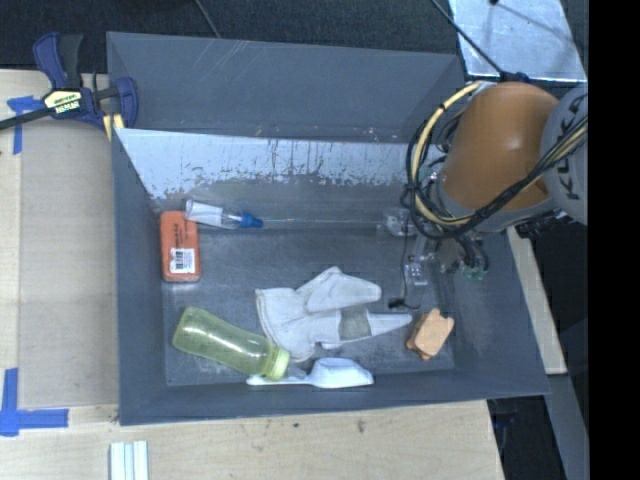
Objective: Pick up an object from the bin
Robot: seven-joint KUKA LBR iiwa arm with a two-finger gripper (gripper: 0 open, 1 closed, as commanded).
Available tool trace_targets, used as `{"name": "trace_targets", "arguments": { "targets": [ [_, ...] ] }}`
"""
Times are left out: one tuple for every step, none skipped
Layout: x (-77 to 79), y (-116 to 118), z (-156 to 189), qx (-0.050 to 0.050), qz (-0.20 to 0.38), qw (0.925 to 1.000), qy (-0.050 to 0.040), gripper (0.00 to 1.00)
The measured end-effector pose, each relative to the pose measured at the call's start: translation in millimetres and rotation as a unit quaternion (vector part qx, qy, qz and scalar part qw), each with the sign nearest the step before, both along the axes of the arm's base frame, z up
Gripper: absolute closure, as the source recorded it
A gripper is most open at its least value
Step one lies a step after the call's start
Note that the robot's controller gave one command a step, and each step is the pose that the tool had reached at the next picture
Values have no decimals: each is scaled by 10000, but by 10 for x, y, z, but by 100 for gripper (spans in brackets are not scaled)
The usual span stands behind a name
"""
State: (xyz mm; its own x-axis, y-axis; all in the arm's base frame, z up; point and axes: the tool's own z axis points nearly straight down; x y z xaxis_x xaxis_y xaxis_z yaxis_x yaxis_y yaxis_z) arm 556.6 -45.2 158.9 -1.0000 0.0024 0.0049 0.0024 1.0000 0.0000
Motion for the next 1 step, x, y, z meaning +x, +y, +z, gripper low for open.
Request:
{"name": "trace_targets", "arguments": {
  "targets": [
    [18, 1, 47, -3, 6, 10000, -42, 0]
  ]
}}
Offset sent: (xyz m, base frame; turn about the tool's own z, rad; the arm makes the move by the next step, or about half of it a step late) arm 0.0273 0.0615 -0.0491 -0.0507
